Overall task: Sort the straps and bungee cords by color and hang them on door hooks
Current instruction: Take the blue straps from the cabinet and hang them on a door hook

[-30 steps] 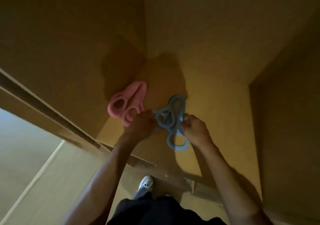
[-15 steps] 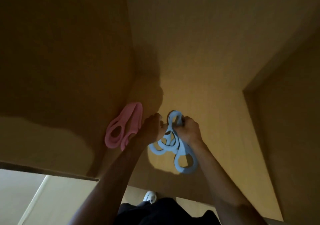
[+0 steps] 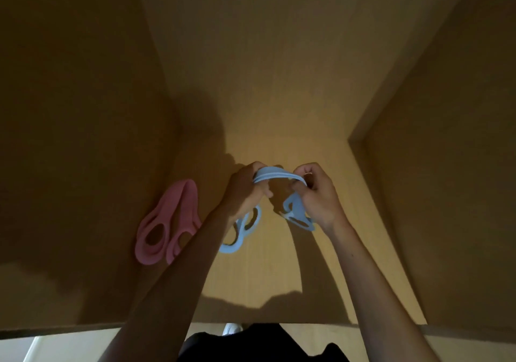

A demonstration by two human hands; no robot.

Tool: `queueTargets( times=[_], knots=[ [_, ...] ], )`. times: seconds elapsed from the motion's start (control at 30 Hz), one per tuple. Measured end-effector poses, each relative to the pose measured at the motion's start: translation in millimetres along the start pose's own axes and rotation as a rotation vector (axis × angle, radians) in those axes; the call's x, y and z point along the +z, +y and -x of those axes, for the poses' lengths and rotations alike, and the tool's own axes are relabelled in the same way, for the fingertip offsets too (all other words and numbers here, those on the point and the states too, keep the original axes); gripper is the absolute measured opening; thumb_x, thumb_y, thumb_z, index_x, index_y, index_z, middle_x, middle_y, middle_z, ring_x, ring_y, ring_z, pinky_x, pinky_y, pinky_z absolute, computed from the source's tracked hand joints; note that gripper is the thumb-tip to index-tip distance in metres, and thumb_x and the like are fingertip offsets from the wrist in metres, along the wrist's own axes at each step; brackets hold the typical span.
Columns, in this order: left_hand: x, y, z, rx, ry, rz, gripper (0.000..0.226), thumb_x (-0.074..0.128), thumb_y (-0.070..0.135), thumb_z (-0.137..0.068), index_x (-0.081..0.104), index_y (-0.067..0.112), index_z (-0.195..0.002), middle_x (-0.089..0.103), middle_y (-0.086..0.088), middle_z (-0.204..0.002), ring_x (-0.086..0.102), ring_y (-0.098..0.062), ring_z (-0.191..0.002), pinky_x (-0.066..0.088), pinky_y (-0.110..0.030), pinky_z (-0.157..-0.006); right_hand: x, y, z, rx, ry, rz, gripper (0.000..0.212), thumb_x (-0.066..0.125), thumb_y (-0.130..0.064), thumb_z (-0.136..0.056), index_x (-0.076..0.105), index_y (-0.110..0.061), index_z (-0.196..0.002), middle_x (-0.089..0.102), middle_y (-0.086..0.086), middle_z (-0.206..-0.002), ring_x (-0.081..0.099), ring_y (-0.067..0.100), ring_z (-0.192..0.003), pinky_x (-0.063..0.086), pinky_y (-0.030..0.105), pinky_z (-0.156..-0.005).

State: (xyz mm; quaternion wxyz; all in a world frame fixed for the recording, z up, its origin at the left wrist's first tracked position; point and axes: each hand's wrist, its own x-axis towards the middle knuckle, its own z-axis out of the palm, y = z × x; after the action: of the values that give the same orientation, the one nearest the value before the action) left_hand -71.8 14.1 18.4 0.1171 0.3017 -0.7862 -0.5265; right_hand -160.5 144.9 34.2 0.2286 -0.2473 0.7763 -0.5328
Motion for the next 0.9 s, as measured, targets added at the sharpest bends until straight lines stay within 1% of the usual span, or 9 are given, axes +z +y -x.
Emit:
queueTargets(
  times=[0.07, 0.13, 0.27, 0.37, 0.47, 0.57, 0.67, 0.8, 0.9],
  knots=[
    [-3, 11, -3, 0.037, 0.031, 0.005, 0.021, 0.059, 0.005, -0.083, 0.055, 0.023, -0.073, 0.054, 0.007, -0.057, 0.052, -0.005, -0.054, 0.044, -0.028, -0.060, -8, -3, 2, 0.003, -0.006, 0.016, 0.016, 0.061, -0.009, -0.083, 0.054, -0.021, -0.090, 0.050, -0.005, -0.062, 0.044, 0.001, -0.045, 0.036, 0.018, -0.049],
    [-6, 24, -4, 0.091, 0.044, 0.024, 0.017, 0.062, 0.008, -0.081, 0.053, 0.019, -0.073, 0.049, 0.007, -0.055, 0.045, -0.002, -0.048, 0.041, -0.027, -0.057, -13, -8, 5, -0.014, -0.043, 0.028, 0.022, 0.066, -0.014, -0.082, 0.057, -0.025, -0.098, 0.045, -0.004, -0.061, 0.041, 0.005, -0.046, 0.035, 0.017, -0.048],
    [-12, 43, -1, 0.153, -0.044, 0.039, 0.018, 0.063, 0.018, -0.066, 0.051, 0.022, -0.079, 0.049, 0.007, -0.063, 0.045, -0.004, -0.053, 0.036, -0.025, -0.055, -16, -15, 7, -0.100, -0.060, 0.001, 0.021, 0.065, -0.009, -0.082, 0.061, -0.023, -0.097, 0.053, 0.001, -0.062, 0.051, 0.022, -0.058, 0.042, 0.032, -0.059],
    [-15, 41, 1, 0.179, -0.094, 0.069, 0.019, 0.061, 0.020, -0.063, 0.051, 0.024, -0.079, 0.049, 0.005, -0.067, 0.046, -0.011, -0.060, 0.037, -0.032, -0.060, -17, -17, 7, -0.135, -0.016, -0.002, 0.009, 0.065, -0.009, -0.082, 0.063, -0.016, -0.088, 0.055, 0.000, -0.065, 0.049, 0.015, -0.062, 0.039, 0.031, -0.062],
    [-18, 39, 4, 0.198, -0.076, 0.098, 0.017, 0.061, 0.023, -0.065, 0.054, 0.022, -0.080, 0.050, 0.004, -0.069, 0.047, -0.012, -0.065, 0.037, -0.034, -0.064, -20, -17, 8, -0.136, -0.040, 0.011, 0.009, 0.066, -0.012, -0.082, 0.064, -0.020, -0.085, 0.054, -0.001, -0.066, 0.048, 0.011, -0.061, 0.037, 0.027, -0.061],
    [-15, 43, 7, 0.211, -0.109, 0.101, 0.018, 0.060, 0.024, -0.060, 0.053, 0.023, -0.077, 0.048, 0.008, -0.067, 0.044, -0.007, -0.061, 0.036, -0.026, -0.062, -15, -18, 10, -0.125, -0.099, 0.080, 0.008, 0.067, -0.017, -0.082, 0.062, -0.022, -0.080, 0.049, -0.011, -0.059, 0.043, 0.005, -0.054, 0.034, 0.021, -0.053],
    [-11, 44, 8, 0.196, -0.117, 0.066, 0.018, 0.060, 0.020, -0.061, 0.052, 0.025, -0.077, 0.047, 0.010, -0.065, 0.041, 0.002, -0.054, 0.035, -0.019, -0.056, -12, -17, 10, -0.127, -0.054, 0.109, 0.016, 0.067, -0.019, -0.081, 0.057, -0.021, -0.069, 0.047, -0.009, -0.055, 0.043, 0.008, -0.053, 0.034, 0.025, -0.054],
    [-7, 34, 5, 0.150, -0.177, -0.006, 0.017, 0.067, 0.013, -0.079, 0.054, 0.025, -0.080, 0.049, 0.009, -0.065, 0.044, 0.004, -0.050, 0.036, -0.018, -0.056, -17, -17, 14, -0.164, 0.017, 0.057, 0.008, 0.063, -0.017, -0.085, 0.061, -0.015, -0.078, 0.047, -0.010, -0.057, 0.043, 0.003, -0.053, 0.035, 0.018, -0.052],
    [-5, 33, 7, 0.148, -0.199, 0.034, 0.013, 0.068, 0.020, -0.084, 0.057, 0.027, -0.080, 0.058, 0.008, -0.070, 0.053, -0.003, -0.063, 0.043, -0.024, -0.065, -19, -14, 19, -0.172, 0.066, -0.020, 0.005, 0.063, -0.018, -0.088, 0.063, -0.014, -0.084, 0.049, -0.012, -0.059, 0.044, 0.001, -0.055, 0.036, 0.014, -0.055]
  ],
)
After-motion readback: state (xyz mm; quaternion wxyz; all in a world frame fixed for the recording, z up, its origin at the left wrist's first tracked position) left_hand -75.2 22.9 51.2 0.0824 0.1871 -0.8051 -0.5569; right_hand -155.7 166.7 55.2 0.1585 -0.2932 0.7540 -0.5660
